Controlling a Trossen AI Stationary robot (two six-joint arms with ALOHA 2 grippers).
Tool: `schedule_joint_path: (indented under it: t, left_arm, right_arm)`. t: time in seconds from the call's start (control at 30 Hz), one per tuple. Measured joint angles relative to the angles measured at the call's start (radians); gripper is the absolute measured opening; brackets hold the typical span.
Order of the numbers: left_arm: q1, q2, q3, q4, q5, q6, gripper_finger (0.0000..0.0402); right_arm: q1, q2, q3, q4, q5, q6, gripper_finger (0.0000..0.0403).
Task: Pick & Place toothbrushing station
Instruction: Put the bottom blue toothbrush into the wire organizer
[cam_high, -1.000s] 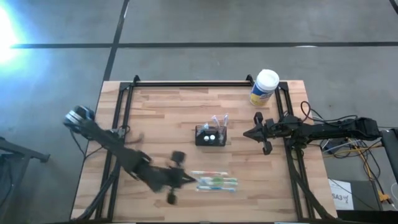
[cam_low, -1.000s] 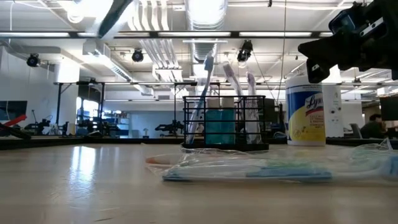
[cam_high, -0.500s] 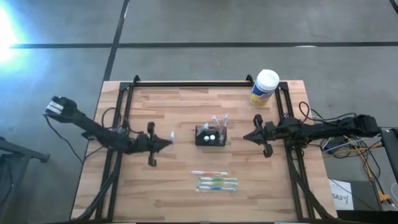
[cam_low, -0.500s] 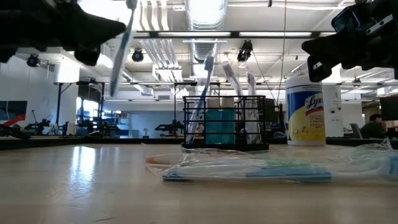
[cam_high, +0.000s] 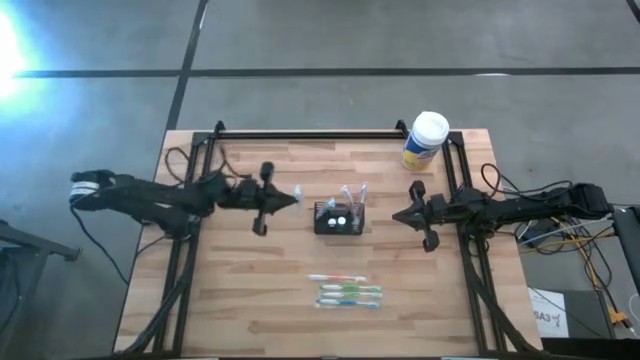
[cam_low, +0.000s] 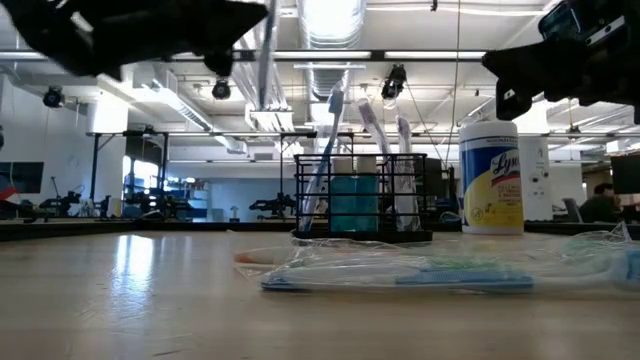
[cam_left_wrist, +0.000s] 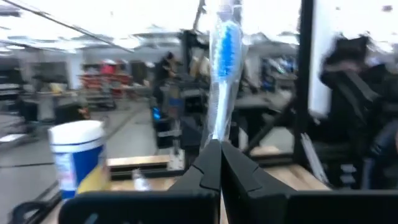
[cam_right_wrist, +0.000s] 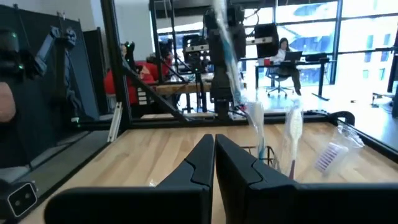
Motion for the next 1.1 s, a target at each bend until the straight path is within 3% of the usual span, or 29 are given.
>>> schedule_joint_path:
  t: [0.1, 0.33, 0.5, 0.63, 0.73, 0.9, 1.1]
  left_arm:
    - [0.008, 0.074, 0.088, -0.091, 0.041, 0.08, 0.0]
    - [0.051, 0.228, 0.192, -0.045, 0.053, 0.131, 0.0]
    - [0.125, 0.318, 0.179, 0.088, 0.202, 0.071, 0.0]
    - [0.166, 0.376, 0.142, 0.279, 0.284, 0.016, 0.0]
    - [0.178, 0.403, 0.127, 0.333, 0.331, -0.014, 0.0]
    - [0.178, 0.466, 0.127, 0.346, 0.334, -0.007, 0.0]
    - [0.186, 0.573, 0.127, 0.488, 0.333, -0.009, 0.0]
  right_arm:
    - [0.0, 0.0, 0.0, 0.029, 0.0, -0.003, 0.0013]
    - [-0.001, -0.002, 0.0, 0.097, 0.0, -0.02, 0.0013]
    - [-0.002, 0.0, 0.0, 0.099, 0.0, -0.061, 0.0013]
    - [-0.002, 0.0, 0.0, 0.099, 0.0, -0.062, 0.0013]
    - [-0.002, 0.001, 0.0, 0.098, 0.0, -0.058, 0.0013]
    - [-0.002, 0.001, 0.0, 0.094, 0.0, -0.059, 0.0013]
    - [-0.002, 0.001, 0.0, 0.096, 0.0, -0.061, 0.0013]
